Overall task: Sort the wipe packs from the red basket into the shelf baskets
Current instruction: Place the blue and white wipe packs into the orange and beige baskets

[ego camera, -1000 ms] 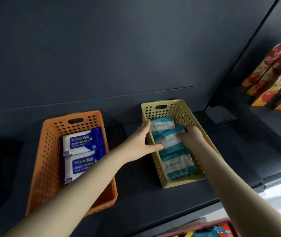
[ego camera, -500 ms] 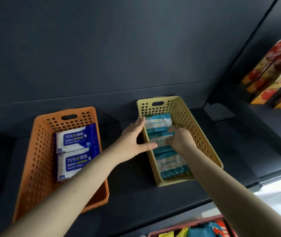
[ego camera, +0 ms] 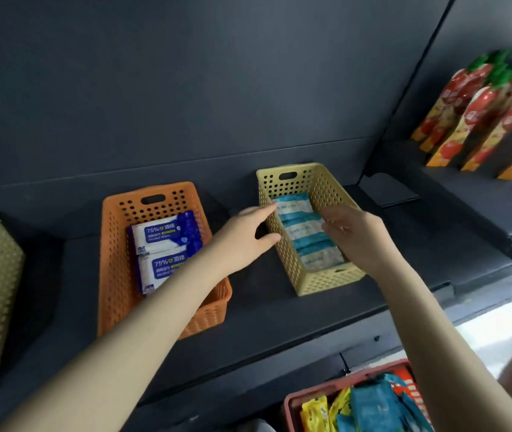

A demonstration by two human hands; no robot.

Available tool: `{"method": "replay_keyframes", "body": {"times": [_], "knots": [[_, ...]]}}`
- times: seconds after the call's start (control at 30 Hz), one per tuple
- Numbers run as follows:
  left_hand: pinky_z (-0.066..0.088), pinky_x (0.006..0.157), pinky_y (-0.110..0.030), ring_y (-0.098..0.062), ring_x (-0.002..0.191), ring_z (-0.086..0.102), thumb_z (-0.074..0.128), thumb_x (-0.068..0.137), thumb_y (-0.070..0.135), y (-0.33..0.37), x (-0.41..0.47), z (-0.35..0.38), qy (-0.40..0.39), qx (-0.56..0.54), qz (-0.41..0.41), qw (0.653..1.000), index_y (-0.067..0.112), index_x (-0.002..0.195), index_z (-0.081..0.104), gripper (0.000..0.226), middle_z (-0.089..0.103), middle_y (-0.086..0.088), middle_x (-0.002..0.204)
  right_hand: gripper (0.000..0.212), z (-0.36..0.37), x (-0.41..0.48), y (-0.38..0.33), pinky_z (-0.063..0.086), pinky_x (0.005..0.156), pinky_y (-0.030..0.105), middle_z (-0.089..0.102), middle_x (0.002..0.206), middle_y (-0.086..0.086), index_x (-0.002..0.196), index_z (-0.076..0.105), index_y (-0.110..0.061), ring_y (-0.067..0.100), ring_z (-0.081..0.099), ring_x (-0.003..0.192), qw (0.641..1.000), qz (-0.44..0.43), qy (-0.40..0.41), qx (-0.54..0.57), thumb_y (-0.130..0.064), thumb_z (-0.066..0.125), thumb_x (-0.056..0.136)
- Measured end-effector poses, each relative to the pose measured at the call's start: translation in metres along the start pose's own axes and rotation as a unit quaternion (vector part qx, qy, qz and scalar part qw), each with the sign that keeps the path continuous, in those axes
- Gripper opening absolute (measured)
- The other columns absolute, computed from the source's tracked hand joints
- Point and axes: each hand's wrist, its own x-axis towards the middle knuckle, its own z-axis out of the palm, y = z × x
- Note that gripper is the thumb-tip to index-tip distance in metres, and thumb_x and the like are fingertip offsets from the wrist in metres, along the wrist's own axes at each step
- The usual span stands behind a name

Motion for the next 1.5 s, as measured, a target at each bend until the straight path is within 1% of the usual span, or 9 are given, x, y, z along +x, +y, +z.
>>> {"method": "replay_keyframes", "body": {"times": [0.13,0.27,0.47,0.67,0.83,1.0,1.23,1.37,1.5], "knots": [[0.042,0.106,-0.032,-0.011,0.126,0.049,0.059,0.094,0.029,0.006,-0.074,0.010,0.022,-0.033,0.058,0.998,0.027,0.141,0.046,0.048,0.047,0.005,0.143,0.029,0.005,-0.094,-0.015,0.052,0.090,0.029,0.069,0.111,-0.003,0.119,0.066,-0.016,0.012,0.065,0.101,0.999,0.012,0.048,0.015,-0.017,0.064,0.090],[0.044,0.097,-0.024,-0.002,0.114,0.054,0.060,0.093,0.025,-0.006,-0.163,0.044,-0.025,-0.085,0.072,0.993,0.028,0.130,0.054,0.038,0.056,0.011,0.130,0.028,0.035,-0.207,-0.014,0.050,0.085,0.024,0.068,0.101,-0.005,0.116,0.067,-0.014,0.011,0.064,0.096,0.995,0.088,0.046,0.033,-0.015,0.068,0.088],[0.044,0.092,-0.020,-0.011,0.112,0.058,0.062,0.092,0.019,-0.061,-0.267,0.123,-0.132,-0.102,-0.035,0.985,0.019,0.127,0.058,0.035,0.061,0.005,0.123,0.028,0.096,-0.346,0.033,0.053,0.089,0.039,0.070,0.107,0.003,0.114,0.067,-0.009,0.021,0.068,0.095,0.975,0.211,-0.072,0.010,-0.016,0.069,0.086],[0.040,0.085,-0.016,-0.008,0.106,0.057,0.058,0.095,0.020,-0.082,-0.307,0.192,-0.237,-0.134,-0.146,0.951,0.016,0.126,0.057,0.032,0.061,0.001,0.122,0.027,0.113,-0.428,0.075,0.051,0.075,0.017,0.068,0.105,-0.002,0.116,0.064,-0.014,0.016,0.068,0.090,0.930,0.344,-0.128,0.035,-0.012,0.064,0.089],[0.045,0.095,-0.024,-0.011,0.110,0.059,0.060,0.093,0.022,-0.074,-0.290,0.248,-0.265,-0.136,-0.187,0.936,0.017,0.119,0.061,0.027,0.064,0.002,0.114,0.024,0.091,-0.445,0.129,0.045,0.078,0.023,0.072,0.107,0.003,0.112,0.067,-0.014,0.020,0.069,0.095,0.907,0.408,-0.099,0.035,-0.017,0.066,0.089],[0.047,0.094,-0.029,-0.013,0.108,0.060,0.061,0.092,0.027,-0.064,-0.254,0.316,-0.248,-0.129,-0.233,0.931,0.021,0.114,0.062,0.023,0.066,0.002,0.112,0.021,0.062,-0.423,0.206,0.040,0.077,0.021,0.072,0.108,0.005,0.110,0.068,-0.010,0.022,0.067,0.100,0.905,0.401,-0.137,0.033,-0.016,0.064,0.090],[0.045,0.091,-0.029,-0.020,0.109,0.059,0.061,0.093,0.022,-0.055,-0.209,0.419,-0.213,-0.110,-0.340,0.909,0.007,0.119,0.061,0.029,0.064,-0.008,0.114,0.020,0.041,-0.365,0.351,0.040,0.073,0.024,0.071,0.105,0.012,0.106,0.069,-0.004,0.029,0.064,0.101,0.903,0.392,-0.178,0.011,-0.013,0.065,0.088],[0.044,0.097,-0.032,-0.024,0.112,0.059,0.063,0.092,0.019,-0.070,-0.183,0.492,-0.194,-0.139,-0.388,0.890,0.003,0.121,0.059,0.033,0.063,-0.012,0.118,0.031,0.082,-0.343,0.431,0.040,0.079,0.023,0.069,0.114,0.011,0.117,0.064,-0.006,0.028,0.062,0.109,0.887,0.421,-0.188,0.023,-0.017,0.065,0.087],[0.042,0.099,-0.032,-0.024,0.119,0.055,0.065,0.090,0.017,-0.096,-0.161,0.572,-0.169,-0.169,-0.422,0.875,0.004,0.130,0.052,0.044,0.058,-0.012,0.126,0.054,0.143,-0.334,0.494,0.047,0.081,0.033,0.061,0.125,0.012,0.139,0.044,-0.016,0.034,0.059,0.111,0.876,0.428,-0.219,0.023,-0.032,0.062,0.090]]}}
